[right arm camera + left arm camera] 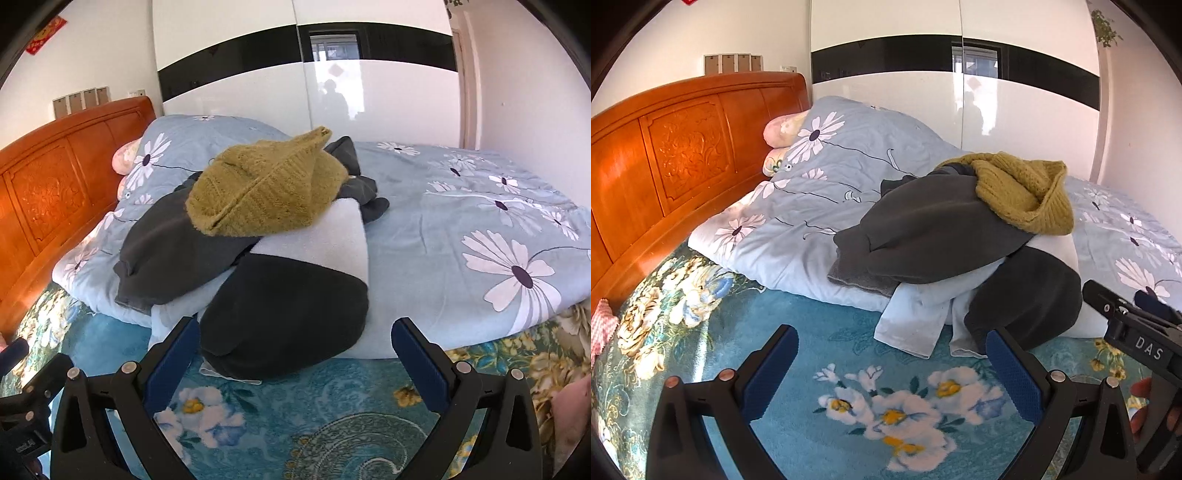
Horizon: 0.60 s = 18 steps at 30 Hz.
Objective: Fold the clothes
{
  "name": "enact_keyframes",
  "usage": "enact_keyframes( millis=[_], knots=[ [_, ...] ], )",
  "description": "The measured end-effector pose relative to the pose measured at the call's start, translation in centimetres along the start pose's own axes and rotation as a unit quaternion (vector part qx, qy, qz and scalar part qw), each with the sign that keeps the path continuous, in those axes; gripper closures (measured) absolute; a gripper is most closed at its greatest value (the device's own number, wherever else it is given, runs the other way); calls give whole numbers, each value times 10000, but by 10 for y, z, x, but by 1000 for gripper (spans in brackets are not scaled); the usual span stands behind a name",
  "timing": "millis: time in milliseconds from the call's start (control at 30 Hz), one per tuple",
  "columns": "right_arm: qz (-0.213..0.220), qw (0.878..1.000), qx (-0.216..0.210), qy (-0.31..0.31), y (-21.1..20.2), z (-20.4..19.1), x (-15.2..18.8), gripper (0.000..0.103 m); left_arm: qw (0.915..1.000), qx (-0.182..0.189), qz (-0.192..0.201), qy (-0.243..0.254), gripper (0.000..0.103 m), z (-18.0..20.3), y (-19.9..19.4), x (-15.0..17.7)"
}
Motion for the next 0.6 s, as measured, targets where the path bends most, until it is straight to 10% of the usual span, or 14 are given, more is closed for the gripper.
enact_keyframes(
  millis=[600],
  knots=[
    [158, 9992, -26, -370, 4, -11, -6, 0, 9976, 160, 592, -331, 0, -15, -4, -5]
  ],
)
Point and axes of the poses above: each gripper's, at about its wrist camera, not at the fingertips, and y roughly the way its jaws point, z to its right, x to its underside, the point moved 6 cm from there along y, roughly the way its jaws point, and after that the axes turned 9 degrees about y, right-handed, at the moved point
